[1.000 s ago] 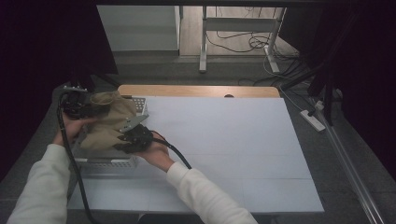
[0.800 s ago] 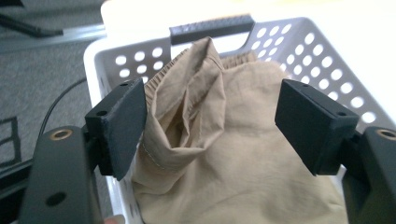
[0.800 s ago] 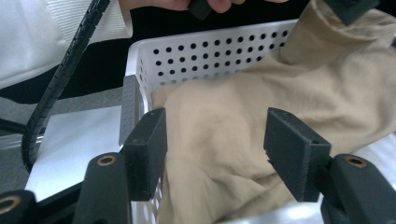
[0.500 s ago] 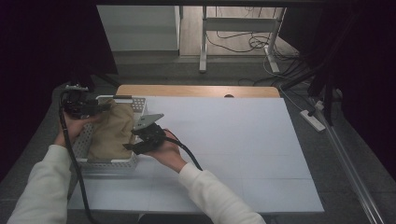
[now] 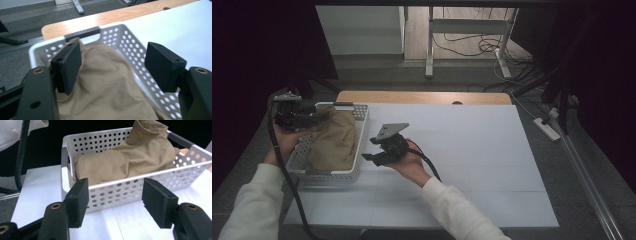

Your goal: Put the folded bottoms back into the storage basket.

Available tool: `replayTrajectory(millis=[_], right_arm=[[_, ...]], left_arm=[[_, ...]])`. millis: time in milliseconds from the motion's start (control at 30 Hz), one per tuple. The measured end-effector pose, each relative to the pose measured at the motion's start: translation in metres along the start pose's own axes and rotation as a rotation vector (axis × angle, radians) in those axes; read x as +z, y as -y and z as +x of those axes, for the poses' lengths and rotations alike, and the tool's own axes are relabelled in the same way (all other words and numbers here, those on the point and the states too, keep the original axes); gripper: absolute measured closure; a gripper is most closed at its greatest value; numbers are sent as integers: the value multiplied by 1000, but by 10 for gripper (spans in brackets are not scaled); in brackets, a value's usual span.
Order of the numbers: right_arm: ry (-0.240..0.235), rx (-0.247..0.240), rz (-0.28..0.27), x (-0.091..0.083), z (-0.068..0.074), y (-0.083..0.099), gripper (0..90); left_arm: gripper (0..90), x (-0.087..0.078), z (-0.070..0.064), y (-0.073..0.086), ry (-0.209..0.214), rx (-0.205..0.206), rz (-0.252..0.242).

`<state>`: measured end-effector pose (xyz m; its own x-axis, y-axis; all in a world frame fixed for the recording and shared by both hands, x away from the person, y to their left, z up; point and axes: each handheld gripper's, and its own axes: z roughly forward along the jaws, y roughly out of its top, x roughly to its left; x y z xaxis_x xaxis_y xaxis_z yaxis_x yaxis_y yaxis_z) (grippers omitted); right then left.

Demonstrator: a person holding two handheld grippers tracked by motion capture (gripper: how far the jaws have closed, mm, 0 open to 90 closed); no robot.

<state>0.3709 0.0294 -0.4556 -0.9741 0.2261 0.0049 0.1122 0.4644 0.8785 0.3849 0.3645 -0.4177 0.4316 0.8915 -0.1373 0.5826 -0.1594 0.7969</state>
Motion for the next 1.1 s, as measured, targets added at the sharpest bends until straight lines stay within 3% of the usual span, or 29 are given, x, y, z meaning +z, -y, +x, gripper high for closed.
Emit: replayTrajectory(millis=[233,400,500,767,833,1100], right_arm=[[3,7,4,-20,-5,12,380],[12,19,-4,-40,-11,24,379],[18,25,-10,-54,-14,30,379],[53,23,-15,-102,-17,51,372],[71,23,-9,-118,-17,60,372],[159,41,10,-173,-17,92,370]], left_arm=[[293,3,-22,5,38,18,3],[292,5,-47,7,63,40,-10],[299,8,-62,9,51,54,-15],[297,14,-102,16,100,107,-6],[297,14,-110,19,123,98,-7],[290,6,-139,37,130,95,-4]])
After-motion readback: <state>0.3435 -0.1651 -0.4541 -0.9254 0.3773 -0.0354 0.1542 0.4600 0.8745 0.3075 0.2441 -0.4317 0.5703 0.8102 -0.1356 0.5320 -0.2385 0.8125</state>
